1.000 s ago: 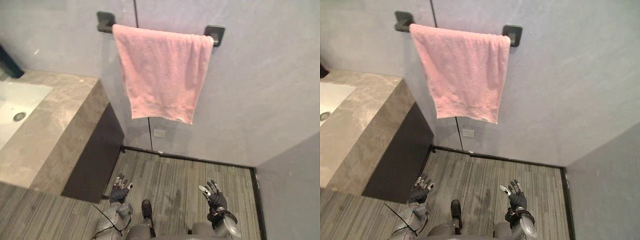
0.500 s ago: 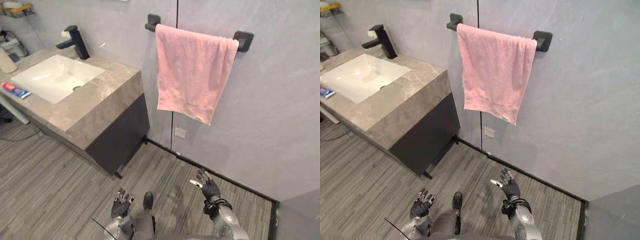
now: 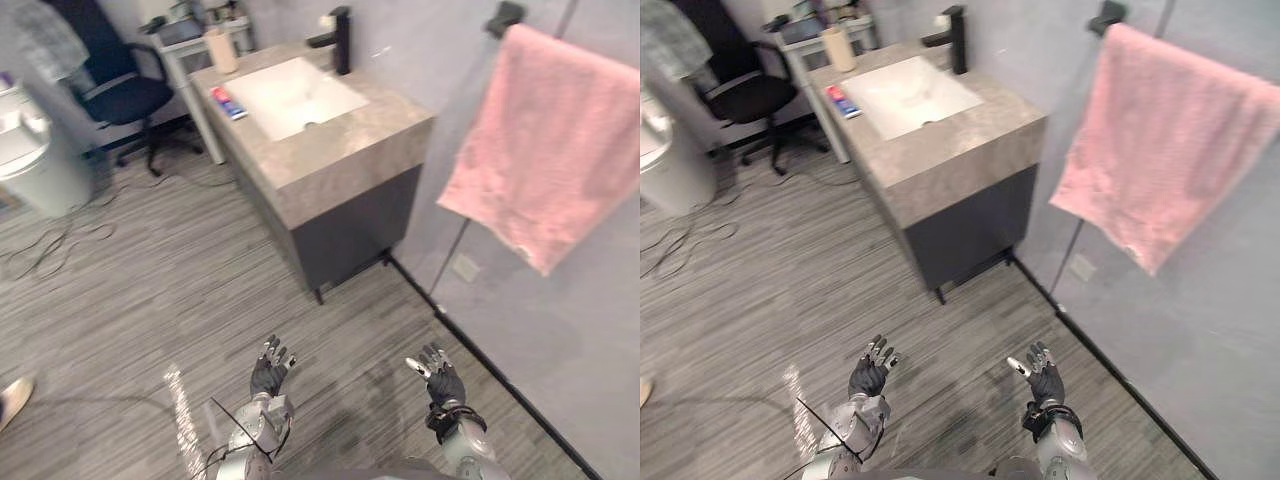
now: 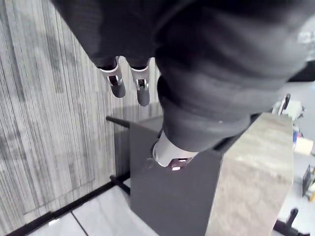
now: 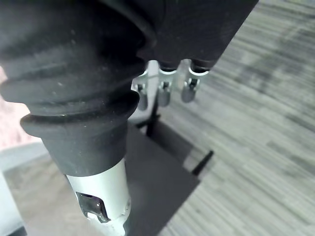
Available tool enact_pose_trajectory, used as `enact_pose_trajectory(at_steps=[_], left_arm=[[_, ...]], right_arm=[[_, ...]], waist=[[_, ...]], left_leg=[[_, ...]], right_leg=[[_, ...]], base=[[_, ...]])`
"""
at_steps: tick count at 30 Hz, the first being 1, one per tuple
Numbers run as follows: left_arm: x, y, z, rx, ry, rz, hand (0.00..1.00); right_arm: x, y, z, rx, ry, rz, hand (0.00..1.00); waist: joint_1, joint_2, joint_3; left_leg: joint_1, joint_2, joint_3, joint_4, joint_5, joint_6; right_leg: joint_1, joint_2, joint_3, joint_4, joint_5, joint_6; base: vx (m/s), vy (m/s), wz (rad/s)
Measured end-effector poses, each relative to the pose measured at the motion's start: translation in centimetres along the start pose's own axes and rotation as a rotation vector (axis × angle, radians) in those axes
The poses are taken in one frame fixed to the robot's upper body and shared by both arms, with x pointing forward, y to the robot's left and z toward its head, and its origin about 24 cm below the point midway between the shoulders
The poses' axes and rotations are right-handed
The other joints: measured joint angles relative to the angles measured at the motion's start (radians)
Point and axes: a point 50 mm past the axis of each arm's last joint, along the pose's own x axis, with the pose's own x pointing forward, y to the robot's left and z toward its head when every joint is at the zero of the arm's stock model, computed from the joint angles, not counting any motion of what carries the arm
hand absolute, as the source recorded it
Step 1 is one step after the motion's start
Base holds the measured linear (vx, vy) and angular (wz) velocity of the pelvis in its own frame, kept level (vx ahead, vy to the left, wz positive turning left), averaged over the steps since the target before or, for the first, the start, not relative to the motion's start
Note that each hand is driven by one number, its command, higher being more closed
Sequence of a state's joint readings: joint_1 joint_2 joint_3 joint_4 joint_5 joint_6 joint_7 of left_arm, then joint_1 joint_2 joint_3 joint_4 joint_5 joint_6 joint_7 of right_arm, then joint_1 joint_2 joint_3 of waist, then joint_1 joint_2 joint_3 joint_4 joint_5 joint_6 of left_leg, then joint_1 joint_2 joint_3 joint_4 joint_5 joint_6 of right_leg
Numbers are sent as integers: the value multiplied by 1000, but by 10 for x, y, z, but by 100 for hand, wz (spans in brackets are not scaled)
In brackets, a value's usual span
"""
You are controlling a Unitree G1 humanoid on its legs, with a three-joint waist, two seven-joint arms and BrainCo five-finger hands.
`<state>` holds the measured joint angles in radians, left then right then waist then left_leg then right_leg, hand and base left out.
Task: Organize washtable
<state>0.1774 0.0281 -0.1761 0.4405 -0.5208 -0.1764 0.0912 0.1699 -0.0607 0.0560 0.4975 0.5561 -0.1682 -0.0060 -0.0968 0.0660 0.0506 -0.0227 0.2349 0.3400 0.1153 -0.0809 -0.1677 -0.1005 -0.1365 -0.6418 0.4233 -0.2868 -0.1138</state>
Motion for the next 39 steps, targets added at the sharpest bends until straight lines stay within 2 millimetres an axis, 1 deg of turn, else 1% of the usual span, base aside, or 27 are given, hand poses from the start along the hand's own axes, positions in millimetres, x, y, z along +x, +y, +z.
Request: enact_pose_trajectory(at_steps=[1,2,3,4,5,6,7,8,9,10,11,12,13,14,15,16,17,18,20,23,24,29,31,34,36,38,39], left_arm=[[0,2,0,33,6,-10,0],[-1,4,0,47,11,-10,0],[-4,11,-3,70,30,5,0],[-6,15,-5,79,40,13,0],[-9,22,-8,95,55,30,0],[-10,25,-8,102,59,38,0],[-11,31,-6,119,54,56,0],[-12,38,-4,129,50,75,0],[-11,40,-2,138,45,82,0],[-11,46,1,153,34,100,0],[-10,52,4,157,27,121,0],[-10,56,7,156,20,135,0],[-10,59,10,149,4,154,0],[-9,62,14,155,-12,167,0],[-9,62,15,154,-15,173,0],[-9,62,14,151,-15,175,0],[-8,61,14,143,-17,176,0],[-8,58,11,127,-14,177,0],[-10,51,4,97,-2,187,0],[-11,46,-1,68,7,193,0],[-10,44,-2,62,7,190,0],[-12,46,-5,63,20,204,0],[-12,47,-5,65,21,206,0],[-15,50,-8,66,32,218,0],[-15,51,-7,65,28,221,0],[-19,60,-6,47,22,261,0],[-19,61,-5,42,18,267,0]], right_arm=[[1,0,-2,13,8,-11,0],[1,1,-3,17,9,-15,0],[4,7,-2,28,5,-4,0],[4,10,-2,35,3,-1,0],[5,14,-2,43,2,6,0],[6,15,-1,45,0,11,0],[7,18,-2,48,0,16,0],[7,20,-2,52,1,23,0],[7,21,-3,53,4,27,0],[7,23,-4,54,13,34,0],[6,27,-7,47,29,50,0],[5,29,-8,44,34,59,0],[3,31,-9,48,30,72,0],[1,31,-9,42,29,83,0],[1,30,-9,35,29,84,0],[1,29,-8,26,27,81,0],[2,27,-7,19,23,79,0],[2,25,-7,16,26,75,0],[3,24,-5,7,21,75,0],[1,20,-7,5,27,64,0],[-1,16,-8,-2,31,52,0],[-6,11,-16,-7,58,34,0],[-7,10,-20,-7,75,30,0],[-7,13,-26,-7,97,34,0],[-7,17,-27,-26,104,56,0],[0,26,-22,-35,90,86,0],[2,28,-19,-36,83,93,0]], waist=[[0,-10,1],[2,-19,6],[7,-30,13],[6,-32,14],[5,-29,16],[7,-28,17],[12,-27,19],[24,-27,27],[25,-28,30],[25,-30,34],[28,-38,38],[28,-42,40],[28,-57,44],[28,-59,46],[28,-65,46],[28,-82,38],[28,-85,37],[30,-76,38],[31,-63,38],[31,-68,35],[28,-69,36],[29,-70,35],[32,-74,32],[48,-77,22],[58,-76,20],[59,-79,21],[60,-80,21]], left_leg=[[19,-30,5,-62,28,-2],[26,-43,5,-82,44,9],[39,-69,10,-110,57,26],[41,-77,18,-113,60,30],[42,-87,31,-114,61,32],[42,-92,41,-114,61,32],[42,-101,62,-115,62,34],[39,-109,75,-113,65,40],[34,-113,75,-113,68,44],[32,-117,74,-110,68,77],[24,-120,67,-107,68,96],[18,-121,61,-104,69,99],[11,-124,34,-101,74,107],[-2,-130,6,-101,79,114],[-6,-134,-6,-101,83,118],[-12,-144,-27,-111,104,118],[-17,-150,-41,-132,130,118],[-16,-146,-46,-156,155,119],[-1,-138,-61,-205,188,111],[0,-124,-76,-209,198,101],[-3,-123,-88,-210,201,100],[-7,-132,-111,-216,205,105],[-10,-136,-122,-216,206,105],[-23,-142,-139,-215,209,110],[-36,-144,-155,-209,209,110],[-43,-154,-172,-204,206,113],[-50,-158,-174,-192,200,120]], right_leg=[[-9,-28,-4,13,5,9],[-9,-40,-3,11,15,25],[-7,-55,11,-4,40,50],[-8,-61,17,-12,52,54],[-9,-63,34,-38,88,66],[-9,-61,46,-51,107,73],[-10,-58,76,-84,143,89],[-14,-53,125,-102,173,102],[-18,-48,155,-104,184,108],[-32,-34,241,-103,200,114],[-42,-24,313,-102,203,118],[-47,-22,339,-101,202,119],[-44,-17,368,-101,198,126],[-42,-15,402,-106,184,145],[-35,-12,424,-116,177,155],[-16,-5,454,-154,166,159],[-2,2,474,-193,153,170],[-6,14,475,-201,158,166],[-9,19,461,-198,157,166],[-6,32,449,-194,155,165],[-5,33,442,-191,150,168],[2,29,426,-187,143,174],[9,29,424,-196,143,176],[13,27,411,-212,154,169],[21,26,393,-228,163,173],[35,12,370,-242,168,179],[35,9,367,-241,167,180]], base=[[-92,226,74],[-88,219,41],[-66,168,7],[-97,215,-18],[-78,176,-27],[-122,265,-39],[-131,258,-38],[-153,252,-33],[-131,170,-14],[-122,135,6],[-107,104,12],[-106,42,27],[-112,-21,45],[-101,-40,52],[-91,-59,56],[-77,-52,52],[-110,-81,43],[-107,-72,25],[-116,-77,13],[-88,-66,10],[-46,-32,14],[-25,-9,15],[17,7,19],[38,1,16],[54,1,25],[55,31,27],[38,50,25]])
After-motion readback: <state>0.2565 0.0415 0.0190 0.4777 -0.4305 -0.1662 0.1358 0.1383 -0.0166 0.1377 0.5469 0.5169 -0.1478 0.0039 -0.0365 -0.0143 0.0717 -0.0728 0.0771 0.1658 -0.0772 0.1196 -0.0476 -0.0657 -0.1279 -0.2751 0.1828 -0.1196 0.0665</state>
